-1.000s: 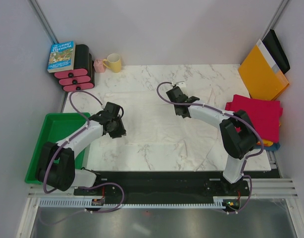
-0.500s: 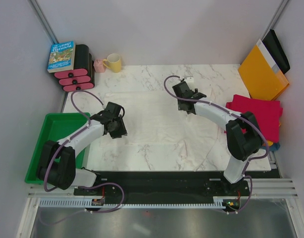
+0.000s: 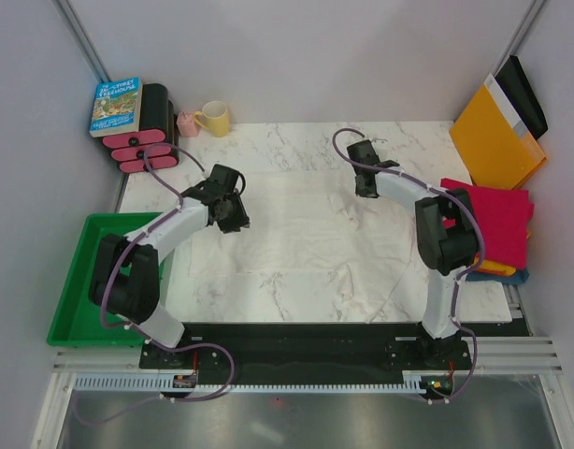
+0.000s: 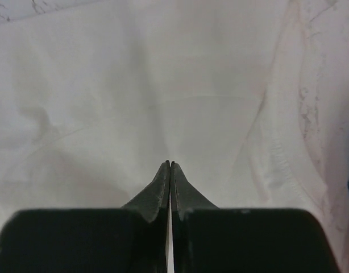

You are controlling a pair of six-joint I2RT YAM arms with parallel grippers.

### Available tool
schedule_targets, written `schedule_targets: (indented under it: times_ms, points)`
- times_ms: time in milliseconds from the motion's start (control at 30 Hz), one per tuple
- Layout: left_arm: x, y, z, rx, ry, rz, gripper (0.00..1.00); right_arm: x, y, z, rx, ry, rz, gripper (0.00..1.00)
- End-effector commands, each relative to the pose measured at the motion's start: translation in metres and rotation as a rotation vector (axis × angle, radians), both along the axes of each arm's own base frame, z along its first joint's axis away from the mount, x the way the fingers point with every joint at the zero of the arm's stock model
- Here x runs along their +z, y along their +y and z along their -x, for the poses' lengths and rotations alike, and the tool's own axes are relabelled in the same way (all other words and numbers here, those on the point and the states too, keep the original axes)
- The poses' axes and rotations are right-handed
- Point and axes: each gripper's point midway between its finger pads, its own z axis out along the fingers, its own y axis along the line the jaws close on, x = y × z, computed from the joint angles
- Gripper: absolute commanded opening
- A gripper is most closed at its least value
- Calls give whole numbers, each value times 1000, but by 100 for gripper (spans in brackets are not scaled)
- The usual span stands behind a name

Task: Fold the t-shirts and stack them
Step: Fold the flattened tshirt in 1/3 of the way

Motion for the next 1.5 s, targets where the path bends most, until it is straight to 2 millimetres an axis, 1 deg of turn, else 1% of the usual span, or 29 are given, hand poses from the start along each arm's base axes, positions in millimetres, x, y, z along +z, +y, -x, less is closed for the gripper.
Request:
schedule_targets:
  times_ms: [0, 33, 67, 100, 167, 233, 267, 367, 467, 533, 600, 700, 733, 800, 833, 867, 900, 933, 967, 1000, 1033, 1067, 1100, 1133, 1233, 1267, 1300, 1367, 1467]
  points:
    - [11, 0, -42, 62, -50, 0, 37, -6, 15, -23, 8, -4, -73, 2]
    - [11, 1, -49, 71, -50, 2, 36, -11, 11, -22, -6, 17, -72, 2]
    - [18, 0, -60, 85, -63, 13, 36, -20, 4, -22, -27, 40, -72, 2]
    - [8, 3, -66, 97, -32, 25, 36, -22, 2, -22, -39, 48, -80, 3]
    - [13, 4, -79, 120, -34, 51, 35, -31, -13, -16, -82, 74, -78, 4]
    - [11, 8, -87, 135, -26, 63, 35, -33, -22, -14, -110, 83, -88, 6]
    - [17, 9, -94, 138, -40, 68, 35, -35, -34, -12, -139, 90, -91, 6]
    - [16, 10, -101, 144, -35, 64, 35, -40, -53, -9, -188, 107, -108, 11]
    - [11, 11, -105, 149, -23, 62, 35, -45, -60, -11, -201, 121, -123, 14]
    - [11, 11, -110, 149, -25, 63, 35, -47, -57, -14, -189, 126, -130, 16]
    - [14, 14, -115, 156, -36, 58, 35, -40, -50, -24, -151, 100, -161, 17]
    - [29, 17, -134, 154, -84, 55, 35, -9, -31, -41, -89, 5, -185, 20]
    - [43, 17, -146, 143, -125, 54, 35, 11, -21, -51, -62, -41, -196, 21]
    - [45, 20, -160, 140, -143, 48, 36, 27, -14, -59, -44, -68, -203, 25]
    - [57, 20, -172, 139, -175, 51, 36, 42, -8, -69, -33, -102, -213, 25]
    - [46, 25, -180, 149, -157, 47, 36, 46, -5, -72, -28, -112, -219, 26]
    - [45, 27, -185, 154, -156, 45, 36, 51, -6, -76, -30, -123, -219, 26]
    - [52, 28, -196, 160, -172, 49, 36, 54, -5, -84, -28, -135, -219, 27]
    - [48, 33, -200, 169, -162, 47, 36, 54, -5, -88, -30, -136, -215, 26]
    - [31, 34, -204, 173, -131, 40, 34, 49, -6, -88, -32, -115, -206, 25]
    - [35, 34, -213, 174, -144, 44, 34, 42, -6, -92, -35, -103, -206, 24]
    - [29, 36, -212, 176, -115, 45, 33, 37, -5, -92, -36, -91, -207, 23]
    - [12, 37, -214, 176, -84, 43, 31, 32, -6, -91, -40, -83, -207, 23]
    - [12, 36, -217, 171, -83, 47, 30, 25, -6, -91, -44, -70, -208, 23]
    - [-11, 38, -213, 165, -31, 33, 25, 12, -7, -87, -47, -44, -199, 22]
    - [-15, 39, -212, 164, -21, 26, 24, 9, -8, -87, -51, -37, -194, 21]
    - [-20, 40, -209, 163, -8, 25, 14, 4, -9, -86, -54, -29, -189, 21]
    - [-28, 42, -207, 162, 9, 18, 12, 2, -11, -85, -60, -28, -179, 21]
    - [-38, 40, -208, 159, 28, 35, 12, -10, -11, -84, -67, -7, -178, 21]
